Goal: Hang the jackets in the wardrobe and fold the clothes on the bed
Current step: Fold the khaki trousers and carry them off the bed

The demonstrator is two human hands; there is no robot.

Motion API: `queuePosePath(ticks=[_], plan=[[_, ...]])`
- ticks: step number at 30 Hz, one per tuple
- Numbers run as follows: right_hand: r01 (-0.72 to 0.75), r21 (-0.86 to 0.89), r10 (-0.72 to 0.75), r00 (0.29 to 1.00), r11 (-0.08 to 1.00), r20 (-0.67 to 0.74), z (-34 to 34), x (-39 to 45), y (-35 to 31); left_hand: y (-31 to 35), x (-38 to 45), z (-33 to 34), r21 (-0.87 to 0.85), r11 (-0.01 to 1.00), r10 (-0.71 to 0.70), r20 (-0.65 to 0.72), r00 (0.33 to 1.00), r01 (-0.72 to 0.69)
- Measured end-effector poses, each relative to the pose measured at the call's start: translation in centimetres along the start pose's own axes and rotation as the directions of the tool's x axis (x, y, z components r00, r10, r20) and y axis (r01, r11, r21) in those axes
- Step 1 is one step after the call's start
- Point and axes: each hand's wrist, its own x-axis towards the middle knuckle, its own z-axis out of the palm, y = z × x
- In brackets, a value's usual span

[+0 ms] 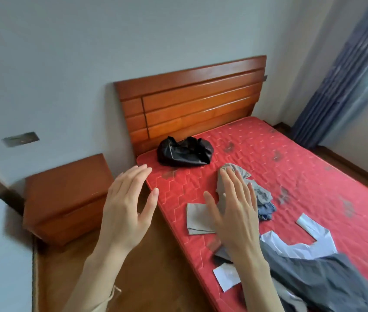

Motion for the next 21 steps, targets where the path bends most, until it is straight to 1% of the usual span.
queuePosePath(ticks=[9,13,18,21], plan=[[-0.239,-0.09,0.23,0.968,0.967,-0.098,0.7,3.8,7.8,0.4,8.6,10.5,-0.183,0.98,0.107,0.176,0.979,-0.074],[-0.361,-0.119,0.344,0.928,0.925,-0.139,2.5,7.2,10.0,-1.0,13.2,15.1,-0.256,0.961,0.166,0.228,0.959,-0.105],[-0.445,-0.147,0.414,0.888,0.884,-0.198,4.6,12.7,12.0,-3.9,19.9,20.0,-0.324,0.937,0.229,0.28,0.932,-0.133],[-0.505,-0.139,0.465,0.851,0.852,-0.244,6.1,15.5,13.1,-5.7,23.7,23.0,-0.359,0.92,0.275,0.309,0.91,-0.156]])
